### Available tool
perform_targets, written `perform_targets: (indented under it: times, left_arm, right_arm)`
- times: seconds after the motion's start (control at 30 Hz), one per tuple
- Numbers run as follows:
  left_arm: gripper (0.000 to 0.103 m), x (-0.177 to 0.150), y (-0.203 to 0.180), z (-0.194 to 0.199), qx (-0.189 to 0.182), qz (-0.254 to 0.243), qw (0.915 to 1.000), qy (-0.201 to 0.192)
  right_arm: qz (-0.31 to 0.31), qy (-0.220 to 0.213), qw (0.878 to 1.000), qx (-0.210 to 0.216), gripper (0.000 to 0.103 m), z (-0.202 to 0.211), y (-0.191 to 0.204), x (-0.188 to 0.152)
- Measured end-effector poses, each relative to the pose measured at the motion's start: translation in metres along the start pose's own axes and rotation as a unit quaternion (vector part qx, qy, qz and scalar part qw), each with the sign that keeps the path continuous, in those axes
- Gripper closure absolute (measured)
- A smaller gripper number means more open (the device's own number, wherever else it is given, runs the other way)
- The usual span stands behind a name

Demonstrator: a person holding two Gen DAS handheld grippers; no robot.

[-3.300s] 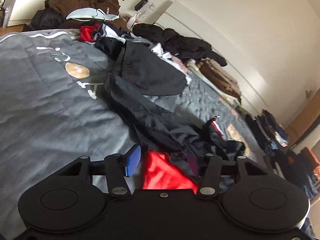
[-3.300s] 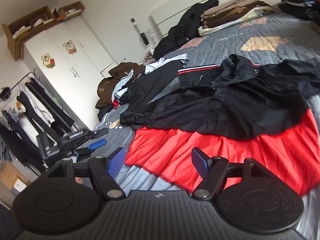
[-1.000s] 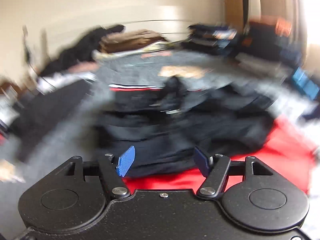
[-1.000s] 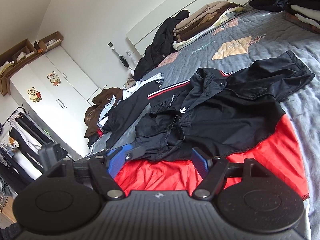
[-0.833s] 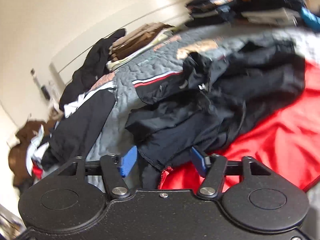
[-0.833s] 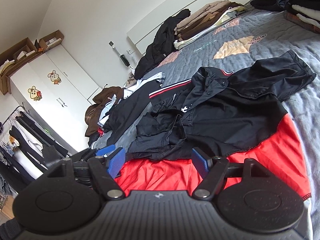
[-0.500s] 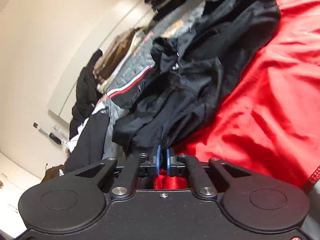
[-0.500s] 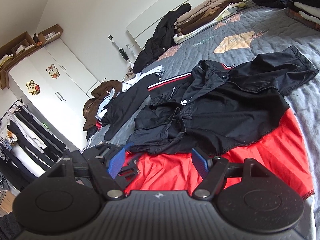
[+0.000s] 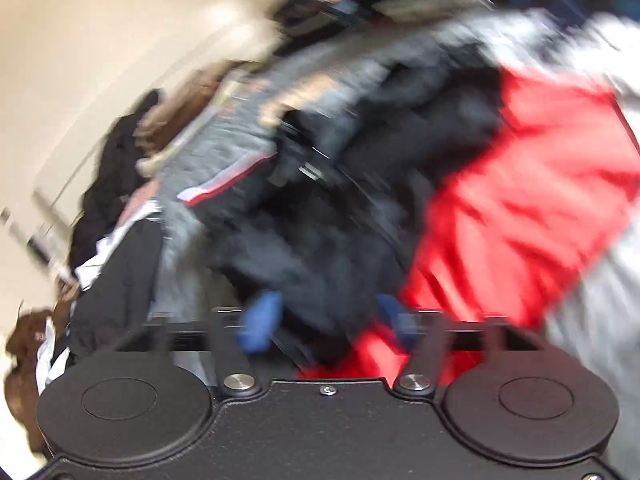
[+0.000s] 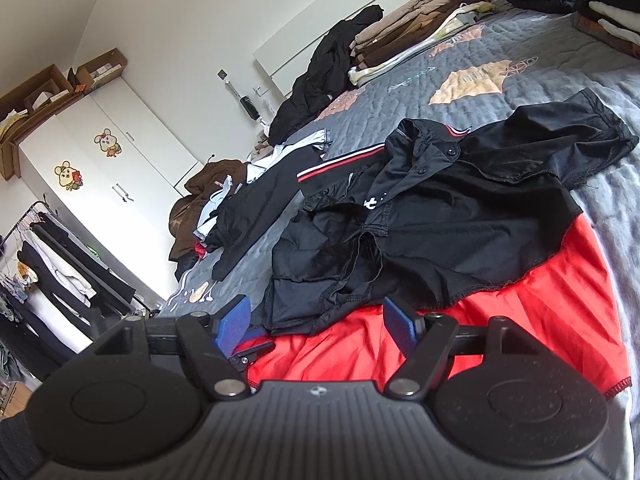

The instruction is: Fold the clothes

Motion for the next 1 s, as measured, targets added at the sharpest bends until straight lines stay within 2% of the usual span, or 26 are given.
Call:
perform_targets:
  times: [0.03, 0.17, 0.3, 0.37, 0.4, 0.43, 0.47, 0.5, 0.63, 0.77, 0.8, 0.83, 0.87, 0.93, 1.0]
  left_arm:
    - [0.029, 0.010, 0.009, -0.006, 0.008, 0.022, 0.9997, -0.008]
    - [0.031, 0.026, 0.043, -0.055, 0.052, 0.109, 0.9920, 0.036]
    - [0.040, 0.020, 0.064, -0.095, 0.051, 0.189, 0.9774, 0.079]
    - [0.058, 0.017, 0.072, -0.105, 0.047, 0.221, 0.9703, 0.087]
    - [0.062, 0.016, 0.076, -0.106, 0.047, 0.235, 0.9672, 0.085]
    - [0.073, 0.015, 0.081, -0.107, 0.047, 0.249, 0.9639, 0.082]
    - [0.088, 0.015, 0.086, -0.108, 0.047, 0.263, 0.9604, 0.079]
    - [0.090, 0.014, 0.090, -0.108, 0.047, 0.277, 0.9567, 0.076]
    - [0.092, 0.012, 0.110, -0.112, 0.047, 0.332, 0.9398, 0.064]
    - [0.091, 0.020, 0.147, -0.104, 0.127, 0.357, 0.9254, 0.010]
    - [0.091, 0.020, 0.150, -0.106, 0.136, 0.355, 0.9247, 0.019]
    - [0.087, 0.019, 0.153, -0.108, 0.145, 0.353, 0.9238, 0.028]
    - [0.073, 0.018, 0.157, -0.110, 0.154, 0.351, 0.9228, 0.038]
    - [0.062, 0.010, 0.155, -0.105, 0.136, 0.374, 0.9148, 0.069]
    - [0.058, 0.009, 0.150, -0.074, 0.126, 0.380, 0.9152, 0.045]
  right_arm:
    - [-0.001, 0.000, 1.000, 0.000, 0.030, 0.000, 0.000, 0.000]
    - [-0.005, 0.000, 1.000, -0.003, 0.030, 0.000, -0.005, 0.000]
    - [-0.009, 0.003, 1.000, -0.003, 0.030, -0.002, -0.008, -0.002]
    - [-0.010, 0.006, 1.000, -0.003, 0.030, -0.003, -0.009, -0.003]
    - [-0.010, 0.008, 1.000, -0.003, 0.030, -0.004, -0.009, -0.004]
    - [-0.011, 0.009, 1.000, -0.003, 0.030, -0.004, -0.009, -0.005]
    - [-0.012, 0.011, 1.000, -0.003, 0.030, -0.005, -0.010, -0.006]
    - [-0.013, 0.012, 1.000, -0.003, 0.030, -0.006, -0.010, -0.006]
    - [-0.015, 0.013, 1.000, -0.002, 0.030, -0.006, -0.011, -0.007]
    - [-0.015, 0.012, 1.000, -0.005, 0.030, -0.006, -0.011, -0.008]
    - [-0.014, 0.013, 1.000, -0.006, 0.030, -0.006, -0.011, -0.008]
    - [-0.013, 0.013, 1.000, -0.007, 0.030, -0.007, -0.011, -0.008]
    - [-0.012, 0.013, 1.000, -0.008, 0.030, -0.007, -0.011, -0.009]
    - [-0.010, 0.015, 1.000, -0.008, 0.030, -0.007, -0.012, -0.008]
    - [-0.009, 0.016, 1.000, -0.010, 0.030, -0.008, -0.013, -0.009]
Point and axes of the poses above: each gripper's, at about its wrist camera, not at the fingertips, and z roughly against the way its jaws point, y to its left, x to its top, the point moved 10 cm from there along -z, roughly the way its jaws point, and after that the axes turned 11 degrees about z, right-handed, at the moved point
